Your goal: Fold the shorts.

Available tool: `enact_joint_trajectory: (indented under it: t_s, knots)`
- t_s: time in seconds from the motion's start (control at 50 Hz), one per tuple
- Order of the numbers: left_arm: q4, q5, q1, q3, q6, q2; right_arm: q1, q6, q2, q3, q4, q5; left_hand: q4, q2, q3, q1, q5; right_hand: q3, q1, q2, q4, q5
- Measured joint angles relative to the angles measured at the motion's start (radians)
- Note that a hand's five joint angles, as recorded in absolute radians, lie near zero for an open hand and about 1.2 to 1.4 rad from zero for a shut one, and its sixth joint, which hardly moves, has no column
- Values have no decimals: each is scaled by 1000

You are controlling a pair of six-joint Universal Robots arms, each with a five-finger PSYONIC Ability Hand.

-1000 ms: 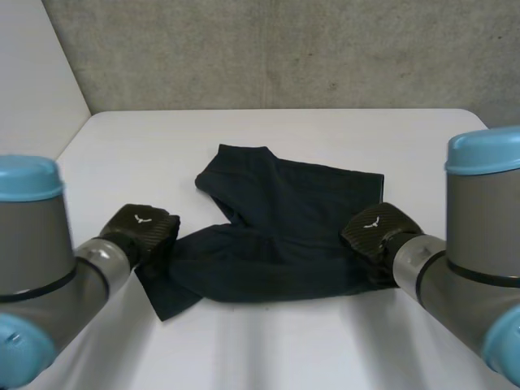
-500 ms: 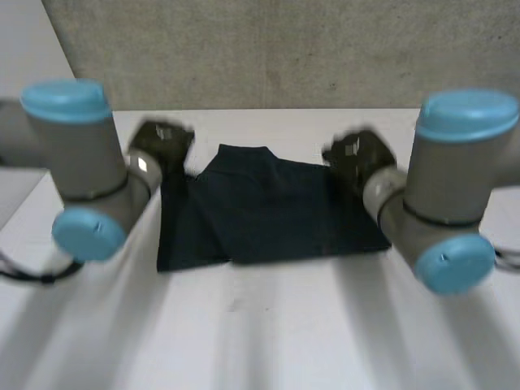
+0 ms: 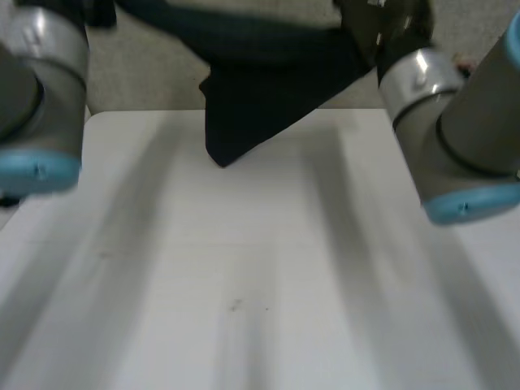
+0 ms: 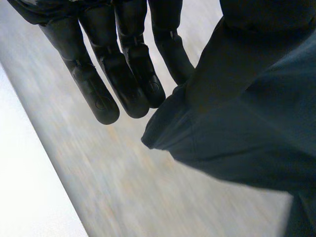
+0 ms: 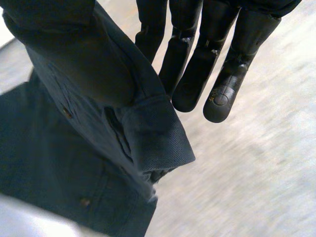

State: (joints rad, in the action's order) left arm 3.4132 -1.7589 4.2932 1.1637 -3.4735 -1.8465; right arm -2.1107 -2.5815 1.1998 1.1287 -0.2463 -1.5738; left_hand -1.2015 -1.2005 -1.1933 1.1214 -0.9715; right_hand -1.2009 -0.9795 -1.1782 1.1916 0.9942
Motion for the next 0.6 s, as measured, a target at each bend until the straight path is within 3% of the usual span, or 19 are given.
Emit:
enact_joint_trajectory:
  t_s: [0.28,0.44,0.54,0.6]
  knots:
    - [-10,99,16,618,-3,74,5,1,-31,408,135,39,0,0,0,0,0,0,0,0,0,0]
    - [-36,112,15,748,-16,160,9,0,12,537,197,49,0,0,0,0,0,0,0,0,0,0]
    - [-48,149,24,808,-43,190,18,-6,40,618,221,102,0,0,0,0,0,0,0,0,0,0]
    - [-50,182,29,827,-61,190,37,-26,45,647,223,139,132,132,126,-88,89,0,0,0,0,0]
